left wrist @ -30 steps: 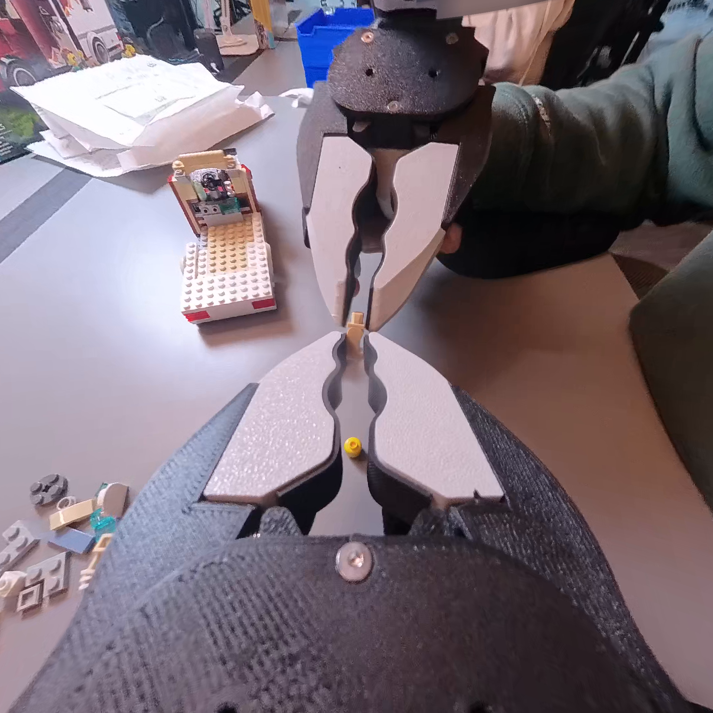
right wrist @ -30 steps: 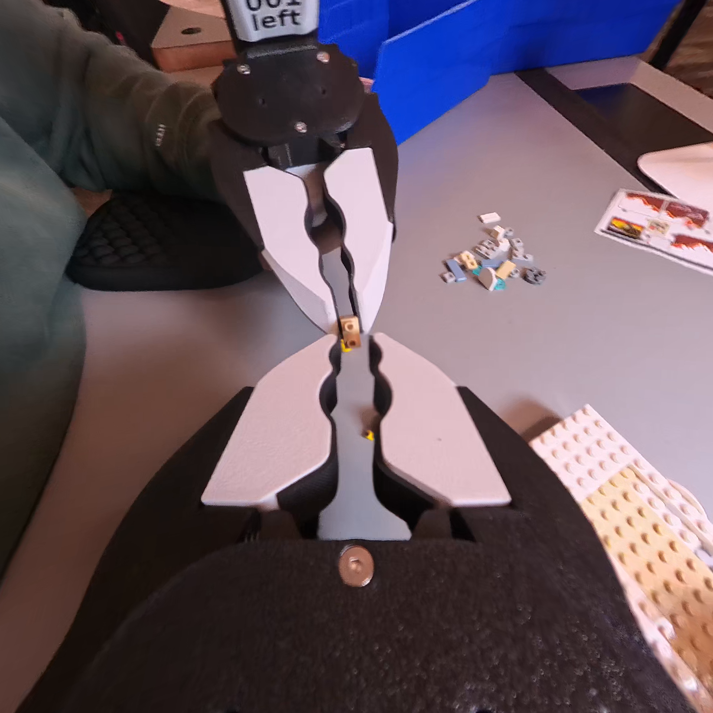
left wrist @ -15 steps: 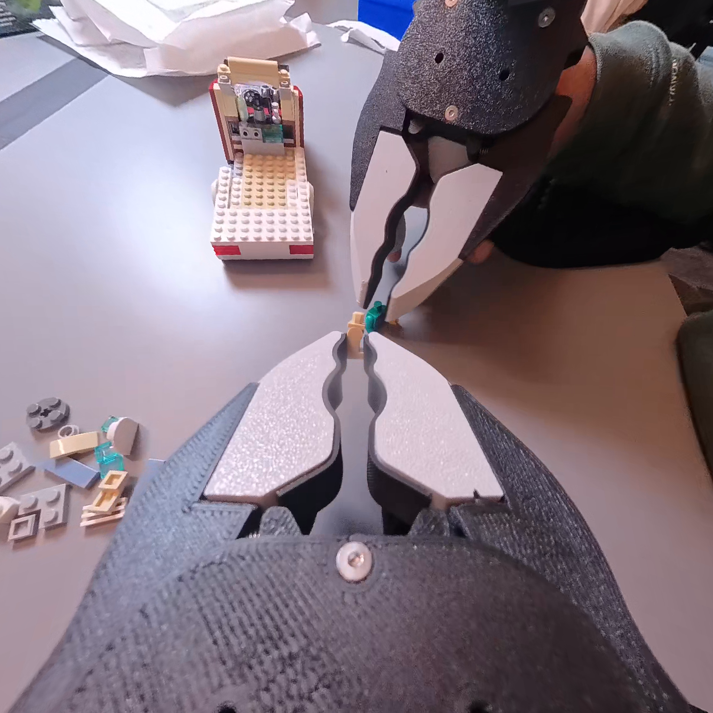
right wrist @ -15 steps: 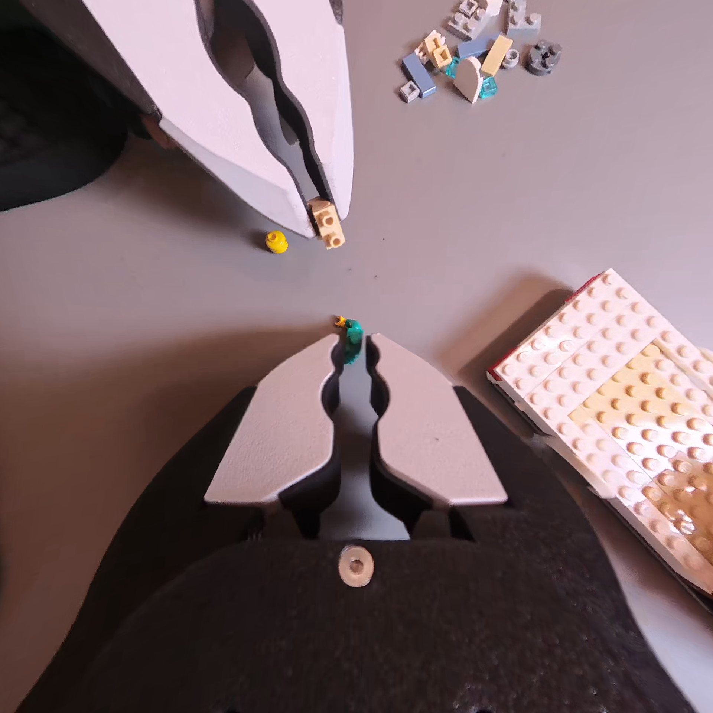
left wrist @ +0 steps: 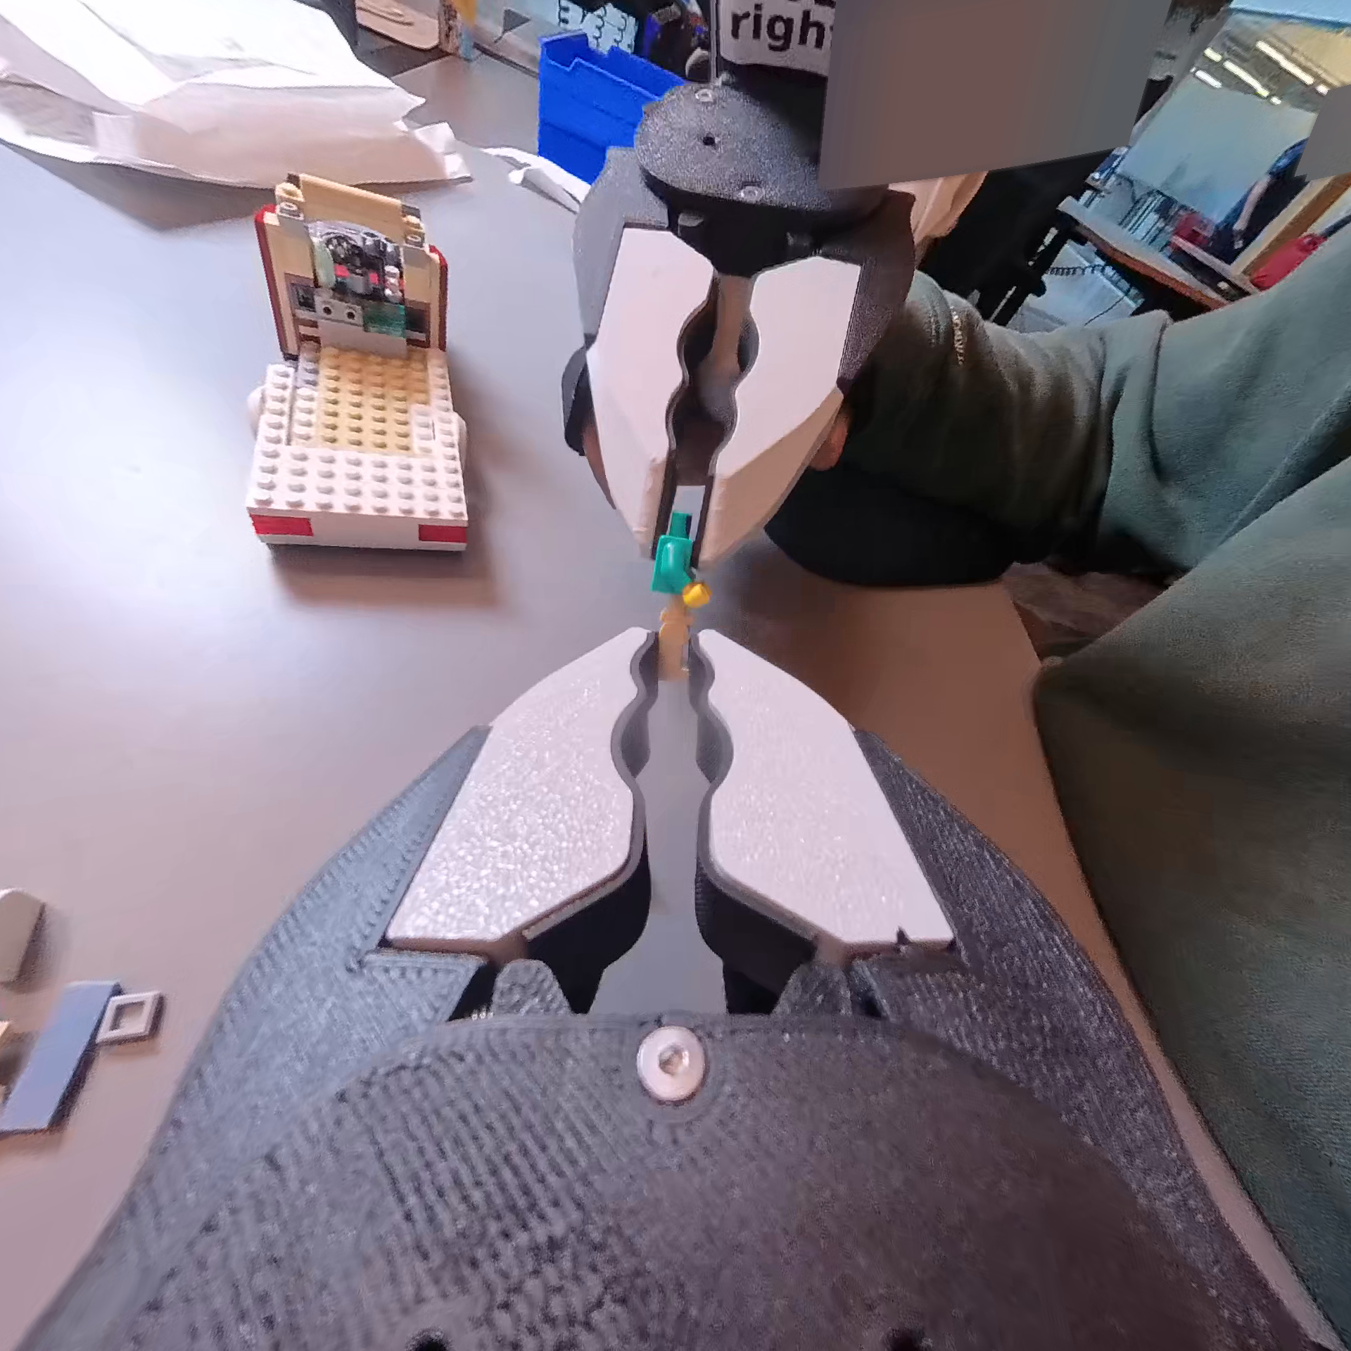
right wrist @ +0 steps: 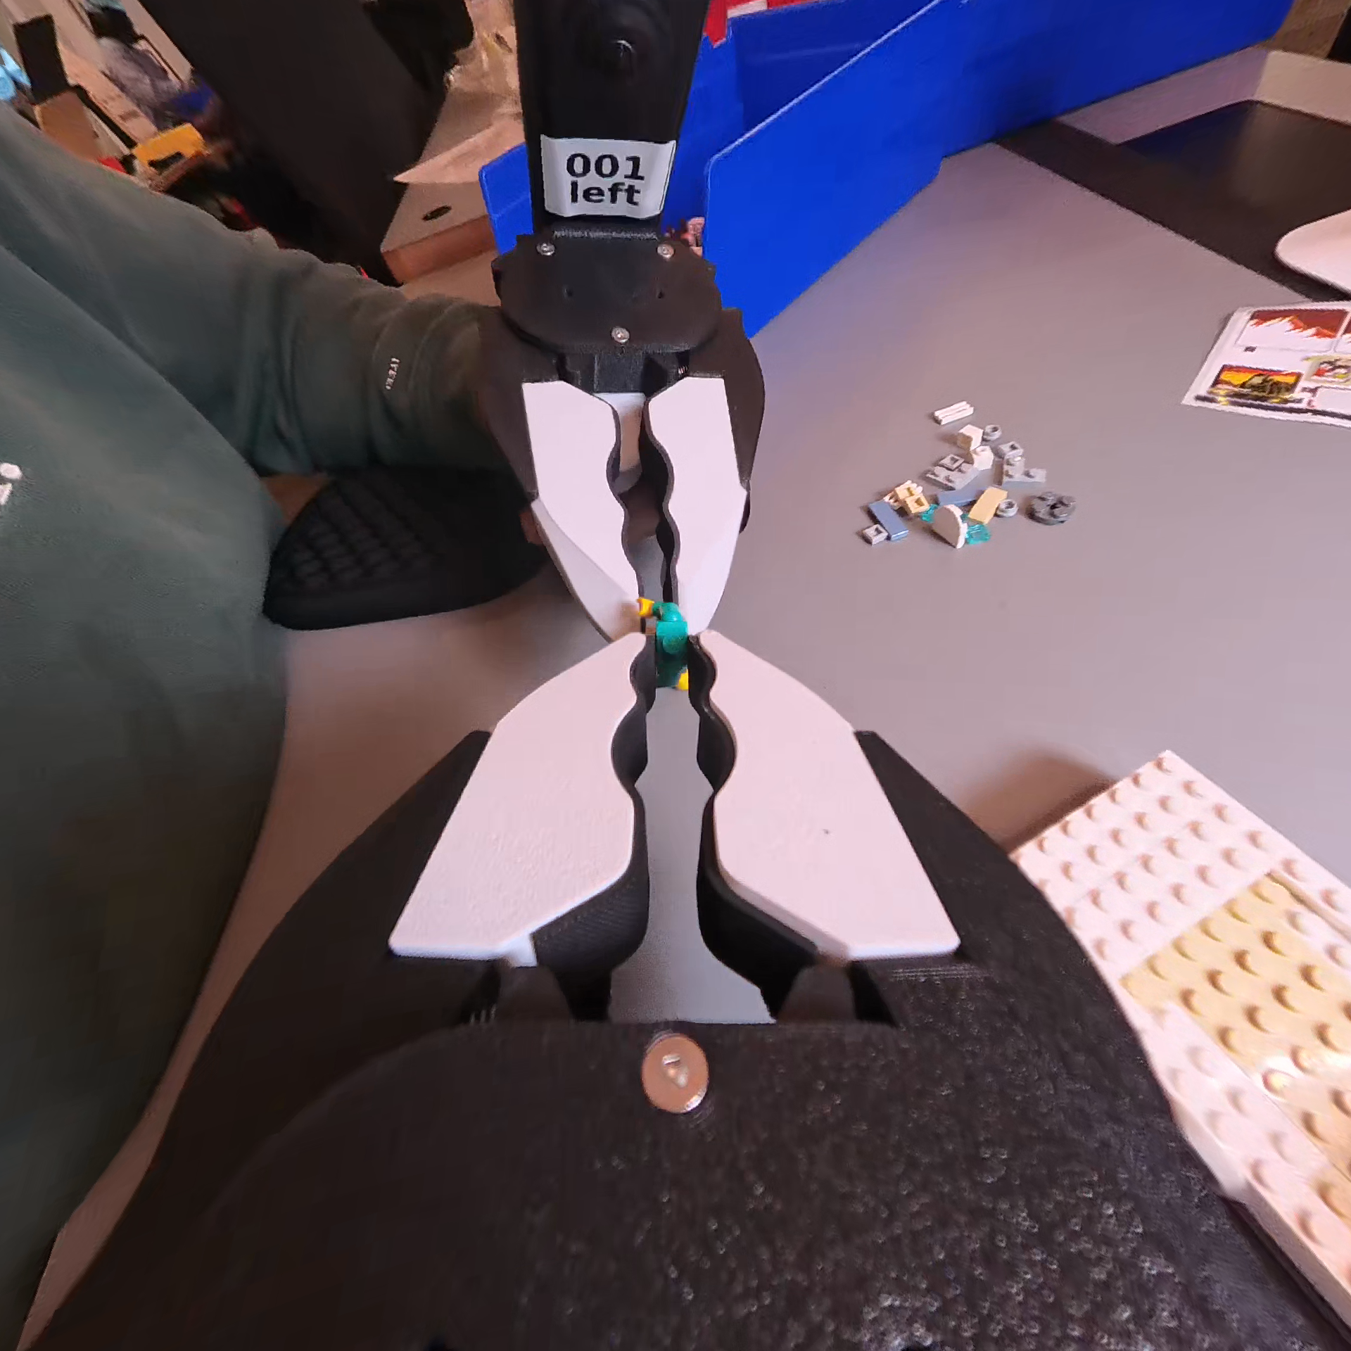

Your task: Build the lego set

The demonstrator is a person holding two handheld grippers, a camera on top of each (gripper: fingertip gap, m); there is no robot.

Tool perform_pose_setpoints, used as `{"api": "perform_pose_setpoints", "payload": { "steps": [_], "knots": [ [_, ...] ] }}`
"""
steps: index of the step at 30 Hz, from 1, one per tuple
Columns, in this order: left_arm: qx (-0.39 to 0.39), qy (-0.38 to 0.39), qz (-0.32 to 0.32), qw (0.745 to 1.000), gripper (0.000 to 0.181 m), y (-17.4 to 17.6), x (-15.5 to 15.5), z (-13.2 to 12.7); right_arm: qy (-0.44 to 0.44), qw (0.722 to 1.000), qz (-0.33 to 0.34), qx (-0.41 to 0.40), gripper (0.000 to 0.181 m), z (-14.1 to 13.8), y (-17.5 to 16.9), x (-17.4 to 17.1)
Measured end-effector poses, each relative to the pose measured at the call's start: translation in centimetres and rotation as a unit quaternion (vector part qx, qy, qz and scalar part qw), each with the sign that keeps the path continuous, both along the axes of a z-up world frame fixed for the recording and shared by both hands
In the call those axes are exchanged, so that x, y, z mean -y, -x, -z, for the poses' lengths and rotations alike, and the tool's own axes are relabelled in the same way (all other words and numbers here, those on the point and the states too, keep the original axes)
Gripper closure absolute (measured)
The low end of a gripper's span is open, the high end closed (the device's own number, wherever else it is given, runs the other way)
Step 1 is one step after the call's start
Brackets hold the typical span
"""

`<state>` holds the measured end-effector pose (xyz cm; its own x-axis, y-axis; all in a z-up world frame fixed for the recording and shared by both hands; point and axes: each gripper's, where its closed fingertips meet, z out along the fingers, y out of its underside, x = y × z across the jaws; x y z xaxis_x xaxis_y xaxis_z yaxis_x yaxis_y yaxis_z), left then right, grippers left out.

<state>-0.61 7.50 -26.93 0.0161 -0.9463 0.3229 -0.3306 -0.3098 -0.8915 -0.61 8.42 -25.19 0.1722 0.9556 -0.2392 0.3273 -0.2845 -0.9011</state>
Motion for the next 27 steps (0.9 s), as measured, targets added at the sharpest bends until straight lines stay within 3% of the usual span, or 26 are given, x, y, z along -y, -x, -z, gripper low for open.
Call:
{"api": "perform_pose_setpoints", "payload": {
  "steps": [23,27],
  "knots": [
    [0.057,0.096,0.001,0.994,0.174,0.0,0.3,-1.8,0.025,0.997,-0.018,-0.072,0.173,-1.5,0.0,0.6],
    [0.062,0.067,0.008,0.996,0.174,-0.1,0.9,-2.4,0.025,0.995,-0.041,-0.086,0.173,-2.0,-0.2,1.2]
  ]
}}
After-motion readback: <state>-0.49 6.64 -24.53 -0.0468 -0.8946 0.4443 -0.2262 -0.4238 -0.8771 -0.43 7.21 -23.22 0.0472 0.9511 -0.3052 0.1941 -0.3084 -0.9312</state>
